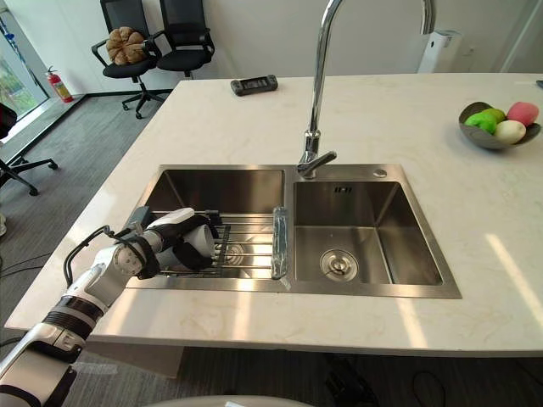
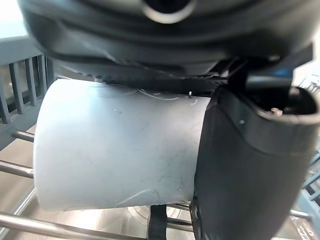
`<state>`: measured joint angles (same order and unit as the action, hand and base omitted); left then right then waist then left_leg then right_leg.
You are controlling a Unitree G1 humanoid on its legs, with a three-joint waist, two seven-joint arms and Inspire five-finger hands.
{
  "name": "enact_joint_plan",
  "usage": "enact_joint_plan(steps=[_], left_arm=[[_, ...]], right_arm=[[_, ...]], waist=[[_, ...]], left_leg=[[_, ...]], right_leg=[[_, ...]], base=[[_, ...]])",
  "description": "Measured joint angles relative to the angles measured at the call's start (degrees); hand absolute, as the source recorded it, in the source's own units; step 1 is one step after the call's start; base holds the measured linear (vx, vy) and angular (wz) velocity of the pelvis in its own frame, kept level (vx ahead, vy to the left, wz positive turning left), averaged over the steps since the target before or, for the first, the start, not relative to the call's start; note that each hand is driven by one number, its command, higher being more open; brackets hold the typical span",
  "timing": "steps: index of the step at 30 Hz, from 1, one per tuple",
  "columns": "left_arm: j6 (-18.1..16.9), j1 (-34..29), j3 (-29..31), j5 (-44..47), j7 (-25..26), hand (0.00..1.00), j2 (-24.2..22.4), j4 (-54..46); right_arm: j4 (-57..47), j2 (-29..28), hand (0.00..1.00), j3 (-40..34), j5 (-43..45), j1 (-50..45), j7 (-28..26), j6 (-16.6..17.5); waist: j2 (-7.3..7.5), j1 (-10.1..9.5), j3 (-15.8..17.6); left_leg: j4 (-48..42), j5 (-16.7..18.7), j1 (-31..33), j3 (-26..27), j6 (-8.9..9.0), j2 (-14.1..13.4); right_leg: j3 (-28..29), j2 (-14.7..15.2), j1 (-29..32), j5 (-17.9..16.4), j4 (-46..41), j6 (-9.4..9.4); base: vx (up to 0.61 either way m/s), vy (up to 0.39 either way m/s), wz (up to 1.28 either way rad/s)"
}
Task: Walk over to the sink, pick up the cup, carry it to the dishwasher, place the cup inside the dishwasher, then close the dishwasher door
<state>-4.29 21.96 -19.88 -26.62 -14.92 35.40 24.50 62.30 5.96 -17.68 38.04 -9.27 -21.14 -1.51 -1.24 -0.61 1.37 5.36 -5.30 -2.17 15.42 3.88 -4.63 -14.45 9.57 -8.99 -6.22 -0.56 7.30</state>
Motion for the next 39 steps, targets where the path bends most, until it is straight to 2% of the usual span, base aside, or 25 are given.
enact_joint_plan(steps=[3, 5, 7, 9, 11, 14, 18, 21, 23, 27, 28, 30, 31, 32, 33, 34, 35, 36, 37, 38, 39], left_arm=[[-0.48, -2.49, -0.5, 1.25, 6.52, 0.0, 0.07, -4.31], [-0.69, -5.34, -0.18, 4.8, 10.37, 0.0, 0.18, -11.99], [-1.52, -6.98, 0.71, 7.7, 11.74, 0.0, -0.04, -18.58], [-2.74, -9.69, 4.29, 12.01, 12.74, 0.0, -1.0, -25.25], [-4.63, -11.49, 10.26, 17.49, 14.02, 0.0, -3.69, -31.24], [-7.22, -13.57, 17.36, 23.99, 15.47, 0.0, -5.77, -36.44], [-11.6, -19.2, 31.65, 38.86, 17.05, 0.0, -11.37, -42.84], [-12.75, -23.04, 39.14, 45.51, 17.19, 0.0, -14.09, -45.77], [-13.47, -26.49, 45.89, 52.34, 16.9, 0.0, -16.87, -48.23], [-13.55, -31.67, 53.08, 57.62, 16.5, 0.0, -20.2, -50.26], [-13.5, -33.01, 54.52, 59.07, 15.96, 0.0, -20.72, -50.62], [-13.28, -33.22, 55.54, 60.89, 14.6, 0.0, -20.78, -50.63], [-13.45, -33.22, 56.36, 61.49, 13.67, 0.0, -20.85, -50.62], [-14.22, -33.22, 57.65, 61.61, 13.16, 0.0, -21.08, -50.62], [-14.79, -33.22, 58.46, 61.63, 13.13, 0.0, -21.13, -50.62], [-16.1, -33.15, 59.88, 62.04, 13.2, 0.0, -21.48, -50.64], [-17.69, -32.68, 60.13, 62.9, 13.3, 0.0, -21.91, -50.71], [-18.34, -32.24, 59.76, 62.97, 13.27, 0.0, -22.12, -50.75], [-18.51, -30.35, 57.2, 63.13, 13.18, 0.0, -22.01, -50.35], [-18.53, -27.94, 54.36, 63.13, 13.1, 0.0, -22.36, -49.43], [-17.86, -23.58, 49.39, 62.62, 12.64, 0.0, -24.06, -47.05]], right_arm=[[0.0, -0.22, 1.0, 0.01, 0.09, 0.07, -0.01, -0.01], [0.0, -0.32, 1.0, -0.21, 0.2, -0.14, -0.09, 0.0], [0.14, -0.47, 1.0, -1.23, 0.29, -0.29, -0.08, 0.01], [0.4, -0.73, 1.0, -1.64, 0.38, -0.29, -0.08, 0.02], [0.39, -0.84, 1.0, -1.69, 0.73, -0.15, -0.09, 0.15], [0.39, -1.12, 1.0, -1.89, 0.72, -0.18, -0.1, 0.57], [0.5, -2.14, 1.0, -3.09, 0.56, -0.65, -0.05, 1.18], [0.49, -2.81, 1.0, -3.79, 0.01, -0.81, -0.02, 1.73], [0.49, -3.43, 1.0, -4.66, -0.84, -0.81, 0.11, 1.79], [0.47, -3.96, 1.0, -6.14, -2.08, -1.03, 0.4, 1.72], [0.53, -3.95, 1.0, -6.82, -2.08, -1.13, 0.74, 1.75], [0.54, -3.76, 1.0, -7.27, -2.1, -2.01, 1.58, 2.24], [0.78, -3.46, 1.0, -7.25, -2.23, -2.41, 1.97, 2.56], [1.45, -2.99, 1.0, -7.23, -2.42, -2.24, 2.51, 2.89], [1.73, -2.76, 1.0, -7.17, -2.94, -1.99, 2.73, 2.88], [1.99, -2.39, 1.0, -6.59, -4.41, -1.56, 3.02, 2.73], [1.44, -1.86, 1.0, -6.49, -5.19, -1.43, 3.09, 2.72], [0.99, -1.14, 1.0, -6.43, -5.8, -1.42, 3.1, 2.64], [1.16, 0.0, 1.0, -6.96, -6.12, -1.03, 3.4, 2.51], [1.49, 0.33, 1.0, -7.38, -6.21, -0.45, 3.33, 2.22], [2.05, 0.73, 1.0, -10.38, -6.38, 0.31, 2.76, 1.83]], waist=[[0.65, -0.06, 0.46], [1.1, -0.48, 0.42], [1.14, -1.36, 0.4], [1.09, -2.15, 0.36], [0.85, -3.43, 0.2], [0.69, -3.65, 0.09], [0.4, -4.97, -0.02], [0.26, -5.37, 0.05], [-0.35, -6.88, 0.39], [-1.47, -8.67, 0.64], [-1.88, -8.83, 0.89], [-2.21, -8.34, 1.08], [-1.94, -8.2, 1.16], [-2.22, -9.0, 1.19], [-2.6, -9.59, 1.13], [-2.37, -9.75, 1.01], [-3.36, -9.66, 0.84], [-4.95, -9.6, 0.52], [-5.45, -8.71, 0.7], [-5.88, -8.04, 0.91], [-6.46, -6.2, 0.69]], left_leg=[[-0.02, -0.35, 0.9, -1.65, -0.23, 0.42], [-0.32, -0.72, 1.99, -3.12, -0.46, 0.72], [-0.34, -1.09, 2.74, -4.15, -0.68, 0.89], [-0.35, -1.27, 2.77, -4.88, -0.67, 0.81], [-0.37, -1.56, 2.84, -5.89, -0.66, 0.69], [-0.43, -1.83, 3.33, -7.26, -0.87, 1.0], [-1.84, -1.6, 3.72, -9.22, -0.8, 1.56], [-4.22, -1.36, 5.03, -11.14, -1.08, 1.54], [-8.1, -0.17, 7.25, -12.87, -1.03, 1.32], [-12.71, 0.96, 9.9, -16.53, -1.41, 2.04], [-13.56, 1.8, 10.85, -16.38, -2.27, 2.1], [-14.69, 2.51, 11.88, -11.74, -3.91, 1.11], [-15.57, 2.94, 12.45, -6.86, -5.16, -0.04], [-19.0, 3.36, 13.49, -2.91, -5.78, -1.68], [-21.19, 3.68, 13.56, -1.28, -6.22, -2.64], [-25.44, 5.26, 13.17, 1.69, -6.24, -4.55], [-28.32, 7.32, 11.92, 5.57, -6.35, -7.77], [-28.13, 7.27, 11.35, 6.87, -5.31, -8.11], [-27.43, 7.0, 11.28, 9.29, -6.55, -5.37], [-24.24, 5.78, 11.38, 8.25, -8.26, -2.72], [-13.72, 1.61, 9.77, 3.88, -7.44, 2.5]], right_leg=[[-2.02, 0.26, -0.21, 0.02, 0.06, 0.09], [-3.48, 0.39, -0.06, 0.09, -0.34, 0.21], [-4.84, 0.44, 0.12, 0.12, -0.73, 0.24], [-5.71, 0.37, 0.05, 0.12, -1.37, 0.24], [-6.88, 0.23, -0.06, 0.1, -2.21, 0.22], [-8.56, 0.33, -0.36, -0.2, -2.51, -0.23], [-10.82, 0.41, -1.64, -1.06, -2.77, -0.12], [-12.75, 0.29, -2.29, -1.45, -3.48, -0.46], [-14.35, -0.06, -2.65, -1.77, -3.89, -0.71], [-18.59, -0.65, -4.59, -2.48, -4.61, -0.56], [-20.96, -0.8, -5.76, -2.77, -4.61, -0.6], [-26.9, -0.57, -7.74, -2.96, -4.2, -0.3], [-30.23, 0.56, -8.68, -3.08, -4.01, -0.05], [-31.94, 1.73, -8.68, -3.06, -4.75, 0.07], [-32.48, 2.63, -8.61, -2.93, -5.23, 0.37], [-33.19, 4.92, -8.42, -2.61, -6.69, 0.99], [-34.06, 7.25, -8.3, -2.15, -9.61, 1.82], [-34.49, 7.97, -8.5, -2.25, -11.54, 1.92], [-35.48, 10.34, -8.17, -4.03, -14.4, 0.79], [-35.25, 9.83, -7.19, -5.55, -14.46, 0.18], [-33.91, 7.87, -7.03, -6.05, -11.85, -1.38]], base=[[-0.01, -0.009, 0.29], [0.02, -0.012, 0.31], [0.01, -0.012, 0.31], [-0.02, -0.02, 0.23], [-0.05, -0.022, 0.2], [-0.09, -0.009, 0.25], [-0.09, -0.018, 0.24], [-0.06, -0.024, 0.37], [-0.08, -0.027, 0.35], [-0.1, -0.03, 0.59], [-0.11, -0.019, 1.17], [-0.11, 0.001, 1.47], [-0.08, 0.054, 1.28], [-0.04, 0.081, 1.01], [0.02, 0.11, 0.55], [0.07, 0.152, 0.32], [0.09, 0.168, 0.36], [0.07, 0.256, 0.74], [0.0, 0.289, 1.07], [-0.08, 0.301, 2.11], [-0.14, 0.187, 1.95]])
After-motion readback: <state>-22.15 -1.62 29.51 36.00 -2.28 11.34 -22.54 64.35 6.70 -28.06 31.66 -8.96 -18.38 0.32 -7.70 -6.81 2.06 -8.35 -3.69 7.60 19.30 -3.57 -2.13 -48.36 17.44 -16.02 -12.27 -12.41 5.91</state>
